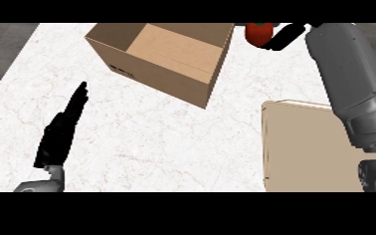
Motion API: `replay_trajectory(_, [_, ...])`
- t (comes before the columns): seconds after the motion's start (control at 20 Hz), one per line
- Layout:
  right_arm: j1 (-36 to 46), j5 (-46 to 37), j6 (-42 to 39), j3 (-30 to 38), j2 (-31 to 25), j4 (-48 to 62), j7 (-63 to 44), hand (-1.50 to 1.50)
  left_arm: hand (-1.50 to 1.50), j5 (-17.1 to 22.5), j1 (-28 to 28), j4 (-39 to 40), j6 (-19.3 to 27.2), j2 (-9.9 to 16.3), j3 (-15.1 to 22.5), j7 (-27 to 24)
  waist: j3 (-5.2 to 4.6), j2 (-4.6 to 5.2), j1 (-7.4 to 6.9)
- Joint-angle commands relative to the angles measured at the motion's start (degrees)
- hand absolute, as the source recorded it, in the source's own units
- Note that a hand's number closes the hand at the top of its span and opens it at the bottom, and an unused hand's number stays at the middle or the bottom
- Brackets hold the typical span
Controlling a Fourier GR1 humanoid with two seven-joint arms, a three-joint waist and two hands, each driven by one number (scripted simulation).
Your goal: Pick the bell pepper from the tray and place it in the cardboard box
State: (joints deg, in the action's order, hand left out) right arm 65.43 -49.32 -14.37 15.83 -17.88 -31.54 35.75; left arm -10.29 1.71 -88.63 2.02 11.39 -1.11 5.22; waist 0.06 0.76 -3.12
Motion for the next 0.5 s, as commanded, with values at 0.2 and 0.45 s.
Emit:
replay_trajectory(0.2, [9.94, 3.91, -3.25, 1.42, 4.82, 4.95, -1.42, 1.5, 0.0, -0.43, -0.47, -0.25, 0.49, -0.48, -0.66, 0.83, -0.06, -0.4, 1.5])
replay_trajectory(0.45, [17.38, 2.78, 0.63, 1.1, 9.29, 9.29, -8.9, 1.5, 0.0, -1.35, 1.01, 2.61, 0.64, -0.56, -0.65, -0.94, -0.11, 0.04, 0.79])
